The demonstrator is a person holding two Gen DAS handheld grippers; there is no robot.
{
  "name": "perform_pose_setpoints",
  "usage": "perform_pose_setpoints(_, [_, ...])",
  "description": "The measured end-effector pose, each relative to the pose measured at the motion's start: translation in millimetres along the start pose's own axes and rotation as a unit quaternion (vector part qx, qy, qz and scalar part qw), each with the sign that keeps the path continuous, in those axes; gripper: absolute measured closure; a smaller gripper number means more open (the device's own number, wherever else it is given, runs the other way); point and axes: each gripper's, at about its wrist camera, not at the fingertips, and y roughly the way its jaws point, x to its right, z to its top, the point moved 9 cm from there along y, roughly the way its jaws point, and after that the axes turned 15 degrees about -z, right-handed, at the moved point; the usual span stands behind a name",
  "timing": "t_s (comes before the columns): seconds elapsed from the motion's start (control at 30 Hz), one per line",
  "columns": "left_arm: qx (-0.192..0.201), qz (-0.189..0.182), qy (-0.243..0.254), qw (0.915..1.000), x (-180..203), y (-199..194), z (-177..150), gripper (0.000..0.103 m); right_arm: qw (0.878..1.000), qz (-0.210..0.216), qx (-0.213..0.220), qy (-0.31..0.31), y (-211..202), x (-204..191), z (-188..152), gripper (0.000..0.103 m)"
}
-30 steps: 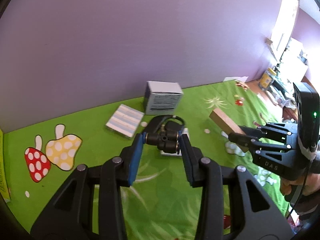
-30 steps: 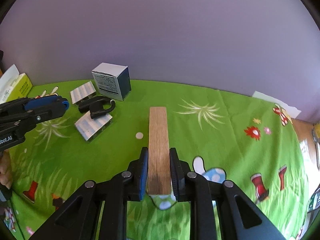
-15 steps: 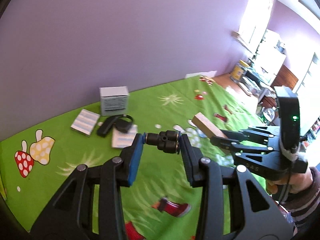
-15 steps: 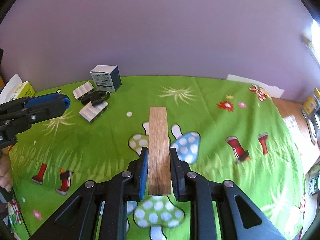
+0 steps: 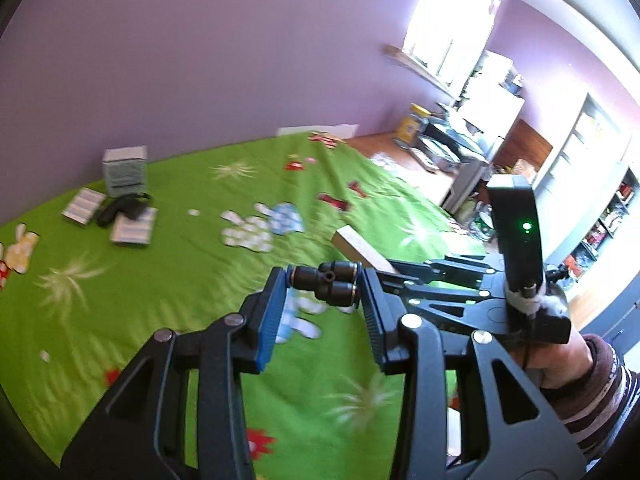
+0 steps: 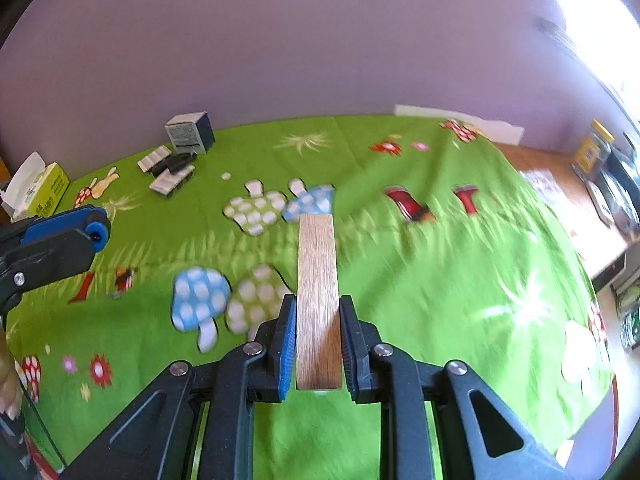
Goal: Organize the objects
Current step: 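Carry the black connector and wooden block over the storage box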
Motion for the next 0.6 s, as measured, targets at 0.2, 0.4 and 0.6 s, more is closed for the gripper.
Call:
perform_pose_setpoints(0.2, [-0.001, -0.042, -0.003, 0.9991, 37.5, 22.2, -17.2, 0.061, 0.999, -0.025, -0.009, 0.027, -14.7, 39.8, -30.1, 0.082])
perform_pose_setpoints(0.4, [-0.014, -0.072, 0.008, 0.9973, 74.2, 48.8, -34.7, 0.061, 0.996, -0.062, -0.019, 0.058, -30.8, 86.1, -62.2, 0.082])
perform_pose_setpoints(0.6, [-0.038, -0.093, 0.043, 0.994, 118.7, 74.5, -54.7, 0.061, 0.989, -0.102, -0.032, 0.105, -49.9, 137.8, -98.6, 0.082])
